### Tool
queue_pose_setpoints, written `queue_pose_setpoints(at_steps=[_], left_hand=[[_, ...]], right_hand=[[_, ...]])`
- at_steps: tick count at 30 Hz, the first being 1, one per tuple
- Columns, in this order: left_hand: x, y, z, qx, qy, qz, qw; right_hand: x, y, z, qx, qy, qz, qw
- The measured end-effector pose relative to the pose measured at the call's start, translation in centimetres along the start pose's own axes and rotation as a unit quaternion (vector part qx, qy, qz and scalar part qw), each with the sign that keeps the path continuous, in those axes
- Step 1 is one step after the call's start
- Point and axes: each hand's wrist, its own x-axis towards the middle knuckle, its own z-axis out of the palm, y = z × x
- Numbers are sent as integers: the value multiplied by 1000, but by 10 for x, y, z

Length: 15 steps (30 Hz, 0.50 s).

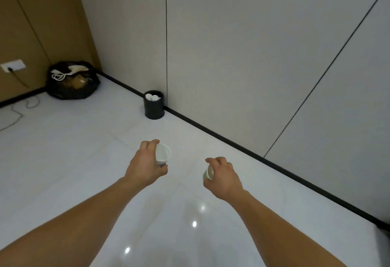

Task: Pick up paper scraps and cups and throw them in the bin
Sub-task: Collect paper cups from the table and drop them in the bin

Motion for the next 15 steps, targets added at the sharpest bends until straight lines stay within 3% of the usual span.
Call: queue_pose_setpoints(at_steps=[15], left_hand=[[242, -88, -53, -3, 37, -68, 997]], right_hand=[[299, -113, 9, -14, -35, -102, 994]])
